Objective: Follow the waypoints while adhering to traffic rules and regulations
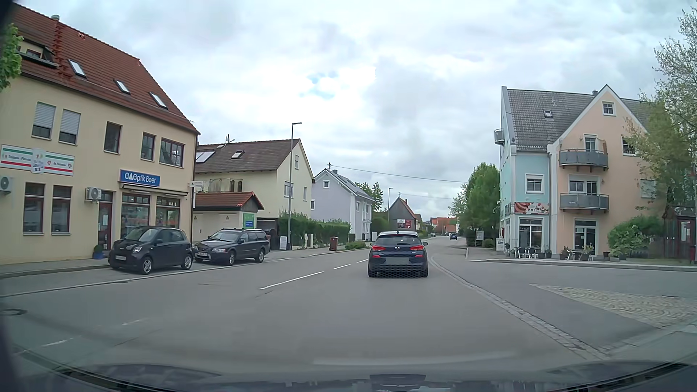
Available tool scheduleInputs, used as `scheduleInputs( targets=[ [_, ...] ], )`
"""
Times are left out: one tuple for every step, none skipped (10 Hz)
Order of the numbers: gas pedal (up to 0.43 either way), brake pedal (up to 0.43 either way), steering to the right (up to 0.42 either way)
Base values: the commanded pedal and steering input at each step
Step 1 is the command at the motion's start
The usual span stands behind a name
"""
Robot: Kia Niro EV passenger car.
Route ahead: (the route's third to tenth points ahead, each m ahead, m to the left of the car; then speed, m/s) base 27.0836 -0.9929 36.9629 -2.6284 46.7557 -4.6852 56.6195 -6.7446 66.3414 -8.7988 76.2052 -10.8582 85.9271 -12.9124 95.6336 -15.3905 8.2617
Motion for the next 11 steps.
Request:
scheduleInputs(
  targets=[
    [0.390, 0.012, 0.023],
    [0.390, 0.006, 0.028],
    [0.390, 0.012, 0.030],
    [0.390, 0.006, 0.031],
    [0.378, 0.012, 0.031],
    [0.378, 0.012, 0.030],
    [0.378, 0.012, 0.031],
    [0.370, 0.006, 0.030],
    [0.358, 0.006, 0.029],
    [0.331, 0.012, 0.029],
    [0.319, 0.012, 0.029]
  ],
)
